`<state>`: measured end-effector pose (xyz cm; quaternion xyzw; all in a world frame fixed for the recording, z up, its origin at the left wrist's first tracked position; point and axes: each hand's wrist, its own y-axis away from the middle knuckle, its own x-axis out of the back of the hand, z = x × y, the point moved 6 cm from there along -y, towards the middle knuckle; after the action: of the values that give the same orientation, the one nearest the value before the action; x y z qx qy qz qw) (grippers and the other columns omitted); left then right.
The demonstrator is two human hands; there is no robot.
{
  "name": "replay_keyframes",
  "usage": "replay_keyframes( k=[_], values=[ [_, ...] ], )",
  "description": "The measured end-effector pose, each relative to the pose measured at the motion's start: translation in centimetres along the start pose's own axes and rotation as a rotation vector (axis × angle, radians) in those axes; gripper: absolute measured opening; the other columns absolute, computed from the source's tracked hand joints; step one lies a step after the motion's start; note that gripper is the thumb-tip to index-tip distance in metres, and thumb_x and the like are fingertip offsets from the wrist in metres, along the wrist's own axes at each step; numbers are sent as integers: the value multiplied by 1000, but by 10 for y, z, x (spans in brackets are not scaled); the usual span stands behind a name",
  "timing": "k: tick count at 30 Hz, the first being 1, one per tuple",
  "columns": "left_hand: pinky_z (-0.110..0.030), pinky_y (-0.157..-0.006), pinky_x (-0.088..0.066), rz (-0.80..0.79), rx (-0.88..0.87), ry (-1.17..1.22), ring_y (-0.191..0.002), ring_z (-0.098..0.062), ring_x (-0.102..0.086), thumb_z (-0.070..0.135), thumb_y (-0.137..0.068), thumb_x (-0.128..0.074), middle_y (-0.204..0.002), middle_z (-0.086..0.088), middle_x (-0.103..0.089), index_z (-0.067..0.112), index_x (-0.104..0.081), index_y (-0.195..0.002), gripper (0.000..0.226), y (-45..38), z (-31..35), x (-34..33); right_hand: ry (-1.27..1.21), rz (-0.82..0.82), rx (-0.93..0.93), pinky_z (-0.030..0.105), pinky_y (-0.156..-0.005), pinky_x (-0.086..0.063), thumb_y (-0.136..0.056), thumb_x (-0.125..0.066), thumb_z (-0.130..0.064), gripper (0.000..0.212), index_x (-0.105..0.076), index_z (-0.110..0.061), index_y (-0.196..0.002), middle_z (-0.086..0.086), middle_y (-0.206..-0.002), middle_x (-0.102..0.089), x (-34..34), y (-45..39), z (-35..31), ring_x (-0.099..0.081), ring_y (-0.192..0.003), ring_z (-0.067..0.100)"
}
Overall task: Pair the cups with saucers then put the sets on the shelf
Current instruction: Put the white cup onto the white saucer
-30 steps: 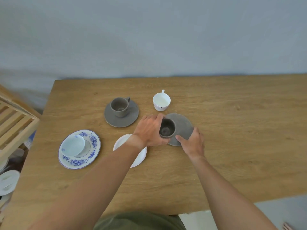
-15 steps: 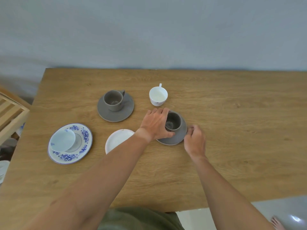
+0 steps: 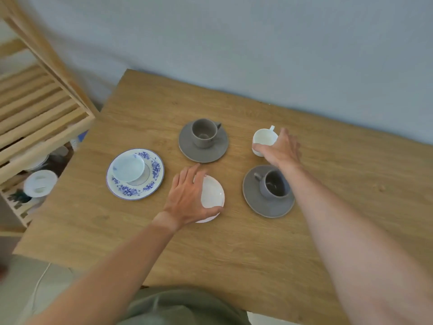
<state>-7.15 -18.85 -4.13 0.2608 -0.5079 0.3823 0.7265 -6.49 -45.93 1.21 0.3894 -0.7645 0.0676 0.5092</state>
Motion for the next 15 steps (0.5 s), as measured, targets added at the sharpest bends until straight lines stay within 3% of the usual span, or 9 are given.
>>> replay_keyframes(
  k=[8,12,15],
  values=[
    [-47,-119,-34,-106,43,-11,-145,-35,-43,88,-60,-55,-158,-16,-43,2,-39,-154,128,41,-34,0,-29,2,-28,48,-106,-43,-78,-82,-30,93,-29,-20,-154,15,-145,-41,-26,-7,-9,-47,-131,38],
    [-43,-119,-33,-120,46,-11,-145,-31,-40,84,-59,-60,-162,-11,-36,6,-29,-159,131,40,-35,-3,-189,166,100,42,-93,-48,-71,-81,-41,85,-41,-19,-143,8,-136,-48,-12,18,-18,-54,-120,32],
    [-40,-113,-35,-121,86,22,-139,-29,-42,81,-56,-71,-160,-5,-37,9,-26,-159,133,31,-33,-1,-293,241,233,41,-93,-50,-68,-81,-48,82,-45,-24,-137,-1,-131,-51,-5,45,-28,-55,-117,23]
  ],
)
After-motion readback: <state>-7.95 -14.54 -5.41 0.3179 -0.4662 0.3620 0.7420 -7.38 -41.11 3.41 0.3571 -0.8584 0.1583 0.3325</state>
